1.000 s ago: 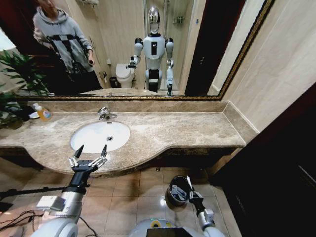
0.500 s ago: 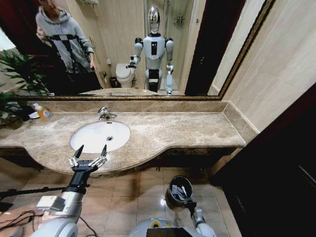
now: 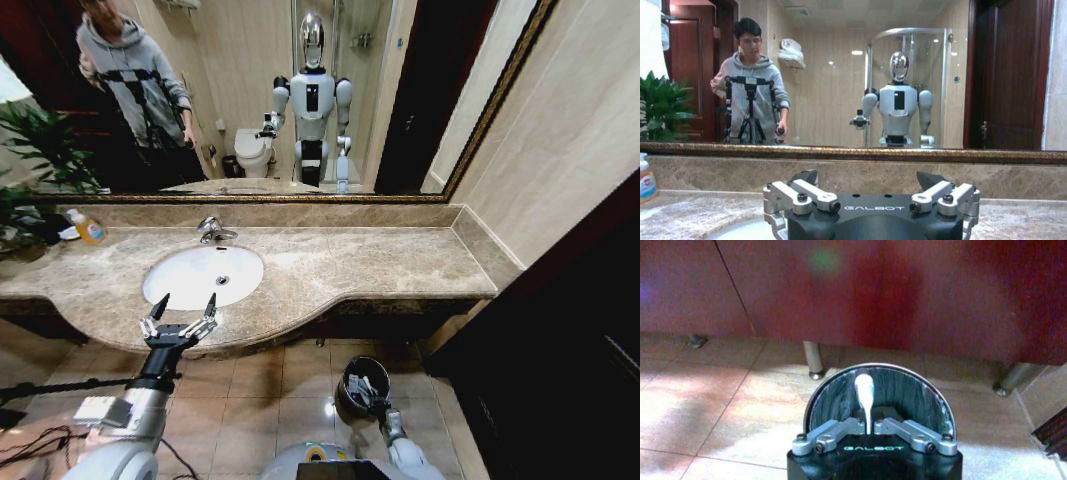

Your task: Pick up the trash from the sink and place it in the trash bin.

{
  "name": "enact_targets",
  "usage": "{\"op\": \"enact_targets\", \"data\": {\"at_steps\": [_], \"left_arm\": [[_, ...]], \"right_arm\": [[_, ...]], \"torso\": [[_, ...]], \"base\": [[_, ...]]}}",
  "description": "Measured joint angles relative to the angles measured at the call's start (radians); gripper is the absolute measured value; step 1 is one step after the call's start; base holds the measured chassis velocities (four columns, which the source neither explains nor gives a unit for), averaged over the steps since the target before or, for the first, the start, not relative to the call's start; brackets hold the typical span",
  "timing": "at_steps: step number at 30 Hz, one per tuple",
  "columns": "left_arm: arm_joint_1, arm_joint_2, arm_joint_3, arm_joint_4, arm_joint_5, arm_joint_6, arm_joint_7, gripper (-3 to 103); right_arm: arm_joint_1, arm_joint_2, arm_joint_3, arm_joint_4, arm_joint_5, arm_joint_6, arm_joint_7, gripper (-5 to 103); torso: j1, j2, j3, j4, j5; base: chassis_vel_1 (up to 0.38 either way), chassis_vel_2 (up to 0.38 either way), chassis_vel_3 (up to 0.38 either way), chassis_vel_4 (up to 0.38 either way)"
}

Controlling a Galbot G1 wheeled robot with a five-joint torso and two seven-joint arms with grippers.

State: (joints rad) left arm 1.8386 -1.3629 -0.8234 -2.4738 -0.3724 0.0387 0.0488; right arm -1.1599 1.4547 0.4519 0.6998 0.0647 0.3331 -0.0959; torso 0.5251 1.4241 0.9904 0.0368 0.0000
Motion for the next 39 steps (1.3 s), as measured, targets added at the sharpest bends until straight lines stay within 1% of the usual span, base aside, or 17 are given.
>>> {"op": "enact_targets", "data": {"at_steps": [4, 5, 6, 8, 9, 12, 14, 15, 16, 18, 21, 24, 25, 27, 30, 33, 39], "left_arm": [[0.0, 0.0, 0.0, 0.0, 0.0, 0.0, 0.0, 100], [0.0, 0.0, 0.0, 0.0, 0.0, 0.0, 0.0, 100], [0.0, 0.0, 0.0, 0.0, 0.0, 0.0, 0.0, 100], [0.0, 0.0, 0.0, 0.0, 0.0, 0.0, 0.0, 100], [0.0, 0.0, 0.0, 0.0, 0.0, 0.0, 0.0, 100], [0.0, 0.0, 0.0, 0.0, 0.0, 0.0, 0.0, 100], [0.0, 0.0, 0.0, 0.0, 0.0, 0.0, 0.0, 100], [0.0, 0.0, 0.0, 0.0, 0.0, 0.0, 0.0, 100], [0.0, 0.0, 0.0, 0.0, 0.0, 0.0, 0.0, 100], [0.0, 0.0, 0.0, 0.0, 0.0, 0.0, 0.0, 100], [0.0, 0.0, 0.0, 0.0, 0.0, 0.0, 0.0, 100], [0.0, 0.0, 0.0, 0.0, 0.0, 0.0, 0.0, 100], [0.0, 0.0, 0.0, 0.0, 0.0, 0.0, 0.0, 100], [0.0, 0.0, 0.0, 0.0, 0.0, 0.0, 0.0, 100], [0.0, 0.0, 0.0, 0.0, 0.0, 0.0, 0.0, 100], [0.0, 0.0, 0.0, 0.0, 0.0, 0.0, 0.0, 100], [0.0, 0.0, 0.0, 0.0, 0.0, 0.0, 0.0, 100]], "right_arm": [[0.001, -0.003, 0.0, -0.001, 0.0, 0.0, 0.0, -1], [0.001, -0.005, 0.0, -0.001, 0.001, 0.0, 0.0, 3], [0.0, -0.005, 0.0, 0.0, 0.001, 0.0, 0.0, 3], [-0.002, -0.006, 0.001, 0.001, 0.001, 0.0, 0.0, 14], [-0.002, -0.006, 0.001, 0.001, 0.001, 0.0, 0.0, 14], [-0.004, -0.006, 0.002, 0.004, 0.002, 0.003, 0.004, 30], [-0.005, -0.006, 0.002, 0.007, 0.002, 0.003, 0.006, 35], [-0.007, -0.006, 0.002, 0.009, 0.002, 0.004, 0.007, 35], [-0.009, -0.005, 0.002, 0.014, 0.002, 0.004, 0.007, 46], [-0.011, -0.005, 0.002, 0.017, 0.002, 0.004, 0.008, 46], [-0.018, -0.005, 0.002, 0.026, 0.001, 0.007, 0.008, 62], [-0.023, -0.005, 0.003, 0.032, 0.001, 0.008, 0.009, 68], [-0.025, -0.006, 0.003, 0.035, 0.0, 0.01, 0.011, 79], [-0.027, -0.006, 0.003, 0.037, 0.0, 0.012, 0.012, 79], [-0.039, -0.011, 0.006, 0.052, 0.0, 0.017, 0.001, 94], [-0.052, -0.016, 0.009, 0.07, 0.003, 0.018, -0.008, 99], [-0.102, -0.029, 0.016, 0.164, 0.008, 0.026, -0.02, 100]], "torso": [[0.0, 0.0, 0.0, 0.0, 0.0], [0.0, 0.0, 0.0, 0.0, 0.0], [0.0, 0.0, 0.0, 0.0, 0.0], [0.0, 0.0, 0.0, 0.0, 0.0], [0.0, 0.0, 0.0, 0.0, 0.0], [0.0, 0.0, 0.0, 0.0, 0.0], [0.0, 0.0, 0.0, 0.0, 0.0], [0.0, 0.0, 0.0, 0.0, 0.0], [0.0, 0.0, 0.0, 0.0, 0.0], [0.0, 0.0, 0.0, 0.0, 0.0], [0.0, 0.0, 0.0, 0.0, 0.0], [0.0, 0.0, 0.0, 0.0, 0.0], [0.0, 0.0, 0.0, 0.0, 0.0001], [0.0, 0.0, 0.0, 0.0, 0.0], [0.0, 0.0, 0.0, 0.0, 0.0001], [0.0, 0.0, 0.0, 0.0, 0.0], [0.0, 0.0, 0.0, -0.0001, 0.0001]], "base": [[0.0, 0.0, 0.0, 0.0], [0.0, 0.0, 0.0, 0.0], [0.0, 0.0, 0.0, 0.0], [0.0, 0.0, 0.0, 0.0], [0.0, 0.0, 0.0, 0.0], [0.0, 0.0, 0.0, 0.0], [0.0, 0.0, 0.0, 0.0], [0.0, 0.0, 0.0, 0.0], [0.0, 0.0, 0.0, 0.0], [0.0, 0.0, 0.0, 0.0], [0.0, 0.0, 0.0, 0.0], [0.0, 0.0, 0.0, 0.0], [0.0, 0.0, 0.0, 0.0], [0.0, 0.0, 0.0, 0.0], [0.0, 0.0, 0.0, 0.0], [0.0, 0.0, 0.0, 0.0], [0.0, 0.0, 0.0, 0.0]]}}
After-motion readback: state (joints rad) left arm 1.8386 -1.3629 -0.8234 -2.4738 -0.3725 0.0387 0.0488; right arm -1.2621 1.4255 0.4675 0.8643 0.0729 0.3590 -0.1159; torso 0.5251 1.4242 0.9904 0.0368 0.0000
